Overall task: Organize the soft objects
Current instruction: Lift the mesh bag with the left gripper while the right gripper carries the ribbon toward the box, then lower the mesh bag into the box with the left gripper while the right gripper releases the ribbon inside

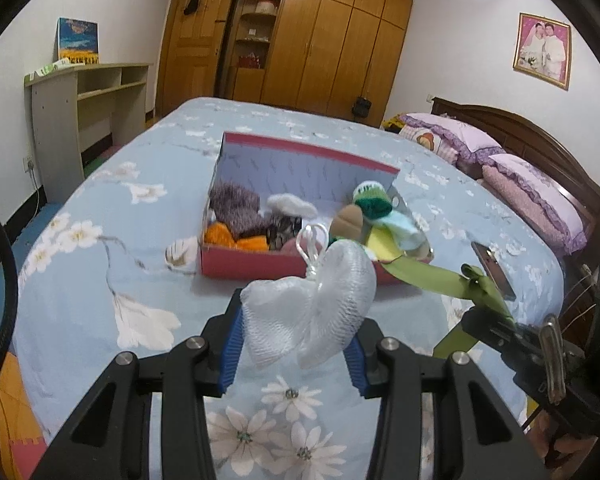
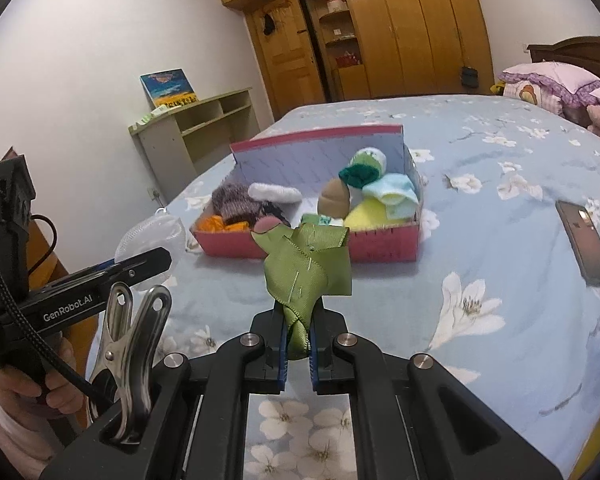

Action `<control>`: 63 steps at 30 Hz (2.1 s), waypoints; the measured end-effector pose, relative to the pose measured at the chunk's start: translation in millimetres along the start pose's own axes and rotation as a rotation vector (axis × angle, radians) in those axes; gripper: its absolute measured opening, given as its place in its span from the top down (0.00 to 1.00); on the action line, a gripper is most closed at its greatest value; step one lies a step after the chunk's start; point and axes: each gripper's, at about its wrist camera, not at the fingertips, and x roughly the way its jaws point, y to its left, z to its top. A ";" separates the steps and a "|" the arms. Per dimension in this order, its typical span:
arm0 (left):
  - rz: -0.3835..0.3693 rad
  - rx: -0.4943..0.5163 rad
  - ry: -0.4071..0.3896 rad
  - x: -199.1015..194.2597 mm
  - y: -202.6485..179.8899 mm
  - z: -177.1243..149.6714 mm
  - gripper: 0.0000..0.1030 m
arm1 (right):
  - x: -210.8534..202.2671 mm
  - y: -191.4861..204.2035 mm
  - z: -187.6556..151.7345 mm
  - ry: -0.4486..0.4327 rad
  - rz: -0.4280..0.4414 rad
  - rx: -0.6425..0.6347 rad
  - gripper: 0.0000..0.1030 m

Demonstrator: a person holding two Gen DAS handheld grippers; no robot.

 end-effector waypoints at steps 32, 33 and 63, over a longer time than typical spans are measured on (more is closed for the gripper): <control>0.015 0.033 -0.003 88.9 -4.9 81.7 0.55 | 62.6 -9.2 90.1 -0.024 -0.012 -0.046 0.92; 0.016 0.033 0.000 94.4 -3.4 82.4 0.55 | 66.6 -9.2 92.0 -0.023 -0.014 -0.049 0.92; 0.036 -0.010 0.068 176.4 15.9 67.6 0.42 | 179.6 -25.0 112.9 0.103 -0.014 -0.050 0.92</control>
